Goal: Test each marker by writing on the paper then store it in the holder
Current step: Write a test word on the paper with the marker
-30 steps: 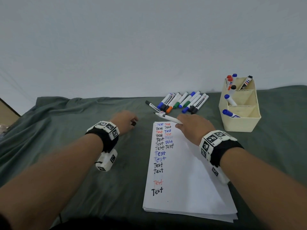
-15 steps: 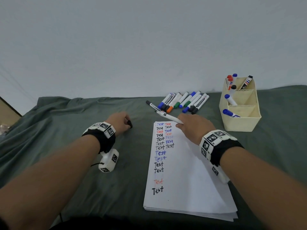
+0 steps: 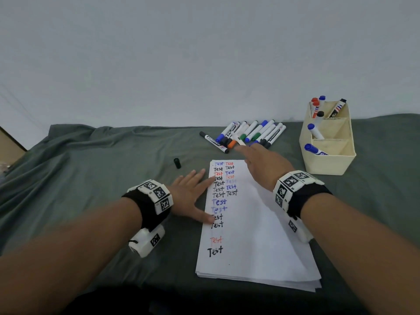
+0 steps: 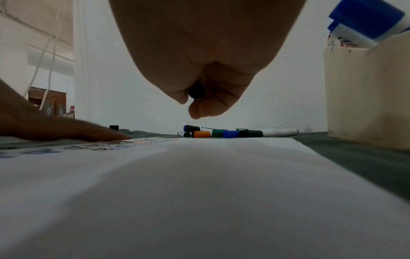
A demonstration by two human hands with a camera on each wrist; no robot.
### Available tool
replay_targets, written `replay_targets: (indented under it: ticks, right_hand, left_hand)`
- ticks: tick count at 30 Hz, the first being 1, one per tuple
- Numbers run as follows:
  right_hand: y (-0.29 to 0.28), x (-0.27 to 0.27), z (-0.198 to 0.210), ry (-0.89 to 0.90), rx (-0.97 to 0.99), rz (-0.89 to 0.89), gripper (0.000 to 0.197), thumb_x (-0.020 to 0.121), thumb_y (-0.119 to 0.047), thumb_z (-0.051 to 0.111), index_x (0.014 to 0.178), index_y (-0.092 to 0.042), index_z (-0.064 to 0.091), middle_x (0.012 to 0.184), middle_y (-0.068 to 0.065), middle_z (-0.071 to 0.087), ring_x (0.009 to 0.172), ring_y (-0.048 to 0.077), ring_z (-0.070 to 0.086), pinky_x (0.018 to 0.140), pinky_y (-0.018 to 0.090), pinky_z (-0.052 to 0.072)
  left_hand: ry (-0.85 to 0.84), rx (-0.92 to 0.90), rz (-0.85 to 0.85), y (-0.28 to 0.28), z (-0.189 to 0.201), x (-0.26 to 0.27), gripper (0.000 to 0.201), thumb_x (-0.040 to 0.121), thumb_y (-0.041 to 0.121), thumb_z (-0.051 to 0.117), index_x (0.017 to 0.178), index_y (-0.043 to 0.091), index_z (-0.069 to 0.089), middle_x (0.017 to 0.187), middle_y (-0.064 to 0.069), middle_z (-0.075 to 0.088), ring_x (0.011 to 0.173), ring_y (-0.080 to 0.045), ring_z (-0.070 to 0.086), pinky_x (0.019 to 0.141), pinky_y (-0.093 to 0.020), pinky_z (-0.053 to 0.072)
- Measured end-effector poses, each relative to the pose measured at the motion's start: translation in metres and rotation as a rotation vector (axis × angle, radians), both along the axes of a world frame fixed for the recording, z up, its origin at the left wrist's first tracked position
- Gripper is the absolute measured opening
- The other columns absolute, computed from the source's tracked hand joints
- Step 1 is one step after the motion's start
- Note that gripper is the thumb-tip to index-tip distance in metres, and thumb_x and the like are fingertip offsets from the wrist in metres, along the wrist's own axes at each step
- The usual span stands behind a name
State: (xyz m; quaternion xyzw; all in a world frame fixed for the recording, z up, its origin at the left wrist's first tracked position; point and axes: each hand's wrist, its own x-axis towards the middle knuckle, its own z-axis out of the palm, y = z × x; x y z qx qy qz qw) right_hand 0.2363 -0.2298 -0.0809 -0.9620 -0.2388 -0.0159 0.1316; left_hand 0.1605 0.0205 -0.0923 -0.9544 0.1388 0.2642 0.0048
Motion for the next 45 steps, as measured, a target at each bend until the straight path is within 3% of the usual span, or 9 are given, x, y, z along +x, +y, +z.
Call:
replay_targets:
  ticks: [7, 10, 12, 15, 18, 20, 23, 29, 45]
  right_hand:
    - [-0.002, -0.008, 0.006, 0.014, 0.096, 0.102, 0.082, 0.089, -0.027, 0.073, 0.155, -0.036, 0.025, 0.135, -0.002, 0.044, 0.093, 0.016, 0.056, 0.076, 0.032, 0.047]
    - [-0.005, -0.011, 0.02, -0.035, 0.153, 0.118, 0.049, 0.097, -0.019, 0.062, 0.141, -0.035, 0.05, 0.123, -0.004, 0.062, 0.103, 0.014, 0.059, 0.092, 0.03, 0.049]
    - [-0.008, -0.017, 0.028, -0.017, 0.409, 0.036, 0.021, 0.098, -0.032, 0.06, 0.117, -0.033, 0.068, 0.108, -0.003, 0.071, 0.095, 0.014, 0.062, 0.085, 0.031, 0.048]
    - [-0.007, -0.024, 0.029, 0.099, 0.931, -0.217, 0.033, 0.091, -0.052, 0.059, 0.089, -0.021, 0.069, 0.075, 0.001, 0.064, 0.065, 0.017, 0.056, 0.067, 0.038, 0.051]
    - [0.002, -0.036, 0.015, 0.473, 1.481, -0.423, 0.019, 0.098, -0.032, 0.065, 0.092, -0.014, 0.065, 0.072, 0.002, 0.059, 0.055, 0.013, 0.057, 0.06, 0.03, 0.055]
    - [0.006, -0.047, 0.0, 0.657, 1.621, -0.478, 0.012, 0.092, -0.007, 0.071, 0.101, -0.007, 0.062, 0.082, 0.008, 0.064, 0.06, 0.014, 0.064, 0.066, 0.027, 0.059]
    - [0.008, -0.062, -0.022, 0.619, 1.519, -0.423, 0.023, 0.079, 0.005, 0.079, 0.091, -0.005, 0.062, 0.076, 0.012, 0.068, 0.065, 0.019, 0.066, 0.066, 0.027, 0.058]
    - [0.011, -0.072, -0.031, 0.475, 1.205, -0.272, 0.014, 0.073, -0.009, 0.08, 0.072, -0.013, 0.067, 0.064, 0.007, 0.069, 0.056, 0.017, 0.06, 0.051, 0.025, 0.048]
    - [0.014, -0.075, -0.031, 0.47, 1.114, -0.279, 0.013, 0.068, -0.018, 0.081, 0.065, -0.021, 0.069, 0.074, 0.016, 0.072, 0.06, 0.02, 0.062, 0.054, 0.027, 0.048]
  left_hand:
    - [-0.034, 0.014, 0.005, 0.001, -0.018, 0.004, 0.136, 0.044, 0.104, 0.042, 0.146, 0.046, -0.027, 0.158, 0.007, -0.032, 0.145, -0.022, -0.029, 0.117, -0.054, -0.013]
    - [-0.061, 0.001, 0.022, 0.0, -0.019, 0.004, 0.137, 0.041, 0.105, 0.041, 0.147, 0.046, -0.023, 0.159, 0.007, -0.029, 0.147, -0.022, -0.026, 0.117, -0.057, -0.011]
    - [-0.069, -0.015, 0.034, 0.0, -0.019, 0.004, 0.138, 0.04, 0.105, 0.042, 0.147, 0.047, -0.021, 0.16, 0.008, -0.028, 0.147, -0.021, -0.026, 0.117, -0.058, -0.011]
    - [-0.066, -0.023, 0.05, 0.001, -0.019, 0.004, 0.139, 0.038, 0.105, 0.043, 0.147, 0.048, -0.02, 0.16, 0.009, -0.027, 0.147, -0.021, -0.025, 0.116, -0.058, -0.012]
    - [-0.06, -0.019, 0.053, 0.0, -0.018, 0.003, 0.14, 0.036, 0.106, 0.042, 0.147, 0.048, -0.019, 0.16, 0.01, -0.027, 0.147, -0.021, -0.025, 0.116, -0.057, -0.012]
    - [-0.059, -0.017, 0.05, -0.001, -0.017, 0.002, 0.14, 0.036, 0.105, 0.042, 0.148, 0.047, -0.019, 0.16, 0.009, -0.027, 0.147, -0.022, -0.024, 0.117, -0.058, -0.011]
    - [-0.061, -0.021, 0.048, -0.002, -0.015, 0.001, 0.14, 0.038, 0.105, 0.043, 0.149, 0.045, -0.018, 0.16, 0.008, -0.027, 0.148, -0.022, -0.024, 0.116, -0.059, -0.011]
    - [-0.062, -0.013, 0.048, -0.002, -0.017, 0.0, 0.141, 0.036, 0.106, 0.041, 0.148, 0.045, -0.021, 0.16, 0.008, -0.028, 0.147, -0.022, -0.025, 0.116, -0.06, -0.011]
    - [-0.054, 0.011, 0.048, -0.003, -0.017, 0.001, 0.142, 0.034, 0.107, 0.037, 0.146, 0.045, -0.025, 0.159, 0.008, -0.03, 0.147, -0.022, -0.026, 0.116, -0.061, -0.011]
